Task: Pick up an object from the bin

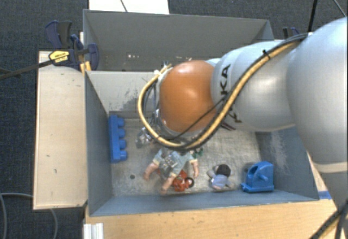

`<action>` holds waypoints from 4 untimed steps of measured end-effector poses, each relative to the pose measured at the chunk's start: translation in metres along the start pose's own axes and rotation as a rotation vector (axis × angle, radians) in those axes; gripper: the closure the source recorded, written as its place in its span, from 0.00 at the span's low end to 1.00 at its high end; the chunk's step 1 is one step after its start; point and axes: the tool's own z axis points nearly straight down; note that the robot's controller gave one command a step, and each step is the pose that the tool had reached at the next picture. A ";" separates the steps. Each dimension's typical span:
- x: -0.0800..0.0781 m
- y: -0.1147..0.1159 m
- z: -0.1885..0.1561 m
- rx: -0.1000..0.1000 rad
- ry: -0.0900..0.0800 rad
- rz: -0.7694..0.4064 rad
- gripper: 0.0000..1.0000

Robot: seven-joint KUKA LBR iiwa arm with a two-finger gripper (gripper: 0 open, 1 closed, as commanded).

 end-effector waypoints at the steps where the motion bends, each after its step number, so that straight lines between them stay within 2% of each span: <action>1: -0.014 -0.008 0.027 -0.002 -0.004 -0.104 0.00; 2: -0.003 -0.016 0.036 -0.002 0.000 -0.166 0.00; 3: 0.002 0.006 0.036 -0.002 0.002 -0.332 1.00; 4: 0.002 0.006 0.036 -0.002 0.002 -0.332 1.00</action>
Offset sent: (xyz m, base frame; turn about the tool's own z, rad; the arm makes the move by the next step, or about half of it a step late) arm 0.0094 -0.0151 -0.0372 -0.1700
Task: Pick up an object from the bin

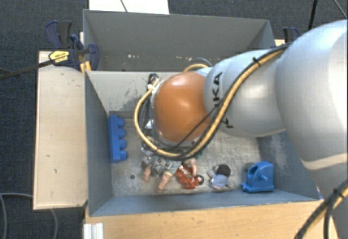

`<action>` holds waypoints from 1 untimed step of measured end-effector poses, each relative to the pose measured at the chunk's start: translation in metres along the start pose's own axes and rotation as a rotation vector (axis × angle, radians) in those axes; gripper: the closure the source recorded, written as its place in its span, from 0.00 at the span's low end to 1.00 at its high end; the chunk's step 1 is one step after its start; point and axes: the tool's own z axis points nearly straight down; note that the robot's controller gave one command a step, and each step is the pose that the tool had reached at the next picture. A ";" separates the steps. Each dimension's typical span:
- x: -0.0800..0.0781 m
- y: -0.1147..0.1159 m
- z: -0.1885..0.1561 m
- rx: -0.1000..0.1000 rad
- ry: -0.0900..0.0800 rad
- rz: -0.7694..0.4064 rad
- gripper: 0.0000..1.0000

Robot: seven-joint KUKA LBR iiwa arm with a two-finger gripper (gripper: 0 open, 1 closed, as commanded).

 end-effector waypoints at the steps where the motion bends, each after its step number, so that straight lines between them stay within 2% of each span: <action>1: 0.001 0.000 -0.003 0.000 -0.001 0.002 1.00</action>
Offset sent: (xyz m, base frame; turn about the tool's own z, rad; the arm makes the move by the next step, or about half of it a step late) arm 0.0003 0.0001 0.0779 0.0000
